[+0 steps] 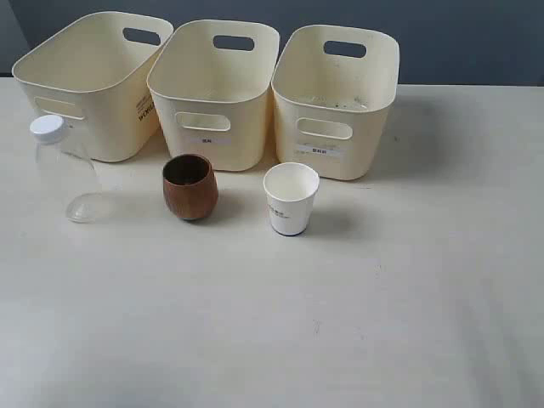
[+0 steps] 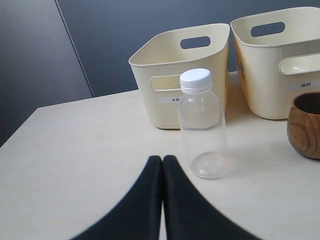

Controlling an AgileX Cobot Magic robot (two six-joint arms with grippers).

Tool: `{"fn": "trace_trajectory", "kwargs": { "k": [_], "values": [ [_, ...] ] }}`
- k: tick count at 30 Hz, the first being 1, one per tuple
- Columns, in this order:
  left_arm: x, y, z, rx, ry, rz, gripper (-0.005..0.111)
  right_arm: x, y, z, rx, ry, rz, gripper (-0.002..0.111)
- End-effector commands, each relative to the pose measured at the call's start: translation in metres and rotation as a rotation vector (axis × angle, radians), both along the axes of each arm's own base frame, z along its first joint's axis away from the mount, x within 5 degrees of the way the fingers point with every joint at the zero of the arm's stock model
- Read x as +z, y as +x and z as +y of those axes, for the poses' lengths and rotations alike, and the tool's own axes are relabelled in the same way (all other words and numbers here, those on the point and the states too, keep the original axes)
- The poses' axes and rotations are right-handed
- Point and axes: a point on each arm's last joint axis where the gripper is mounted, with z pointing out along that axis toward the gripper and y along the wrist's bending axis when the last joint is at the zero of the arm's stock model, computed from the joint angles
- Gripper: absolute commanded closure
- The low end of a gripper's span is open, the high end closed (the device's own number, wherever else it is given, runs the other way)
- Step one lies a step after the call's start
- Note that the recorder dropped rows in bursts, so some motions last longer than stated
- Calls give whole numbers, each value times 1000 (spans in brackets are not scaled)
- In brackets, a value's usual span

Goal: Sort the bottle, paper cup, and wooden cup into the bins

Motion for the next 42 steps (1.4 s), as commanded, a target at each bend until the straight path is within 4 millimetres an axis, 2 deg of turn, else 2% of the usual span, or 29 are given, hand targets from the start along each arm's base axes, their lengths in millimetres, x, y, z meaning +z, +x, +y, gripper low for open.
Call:
{"fn": "trace_trajectory", "kwargs": {
  "k": [1, 11, 22, 25, 28, 32, 36, 42],
  "values": [
    [2, 0, 0, -1, -4, -4, 107, 0, 0, 0, -3, 0, -9, 77],
    [2, 0, 0, -1, -4, -4, 107, 0, 0, 0, -3, 0, -9, 77],
    [2, 0, 0, -1, -4, -4, 107, 7, 0, 1, 5, -5, -88, 77],
    [2, 0, 0, -1, -4, -4, 107, 8, 0, 1, 11, 126, -101, 77],
    [2, 0, 0, -1, -4, -4, 107, 14, -1, 1, 14, 155, -162, 77],
    [2, 0, 0, -1, -4, -4, 107, 18, -1, 0, 20, 373, -216, 77],
    [2, 0, 0, -1, -4, -4, 107, 16, -1, -1, 19, 602, -196, 77],
    [2, 0, 0, -1, -4, -4, 107, 9, 0, 2, 24, 648, -110, 77]
  ]
}}
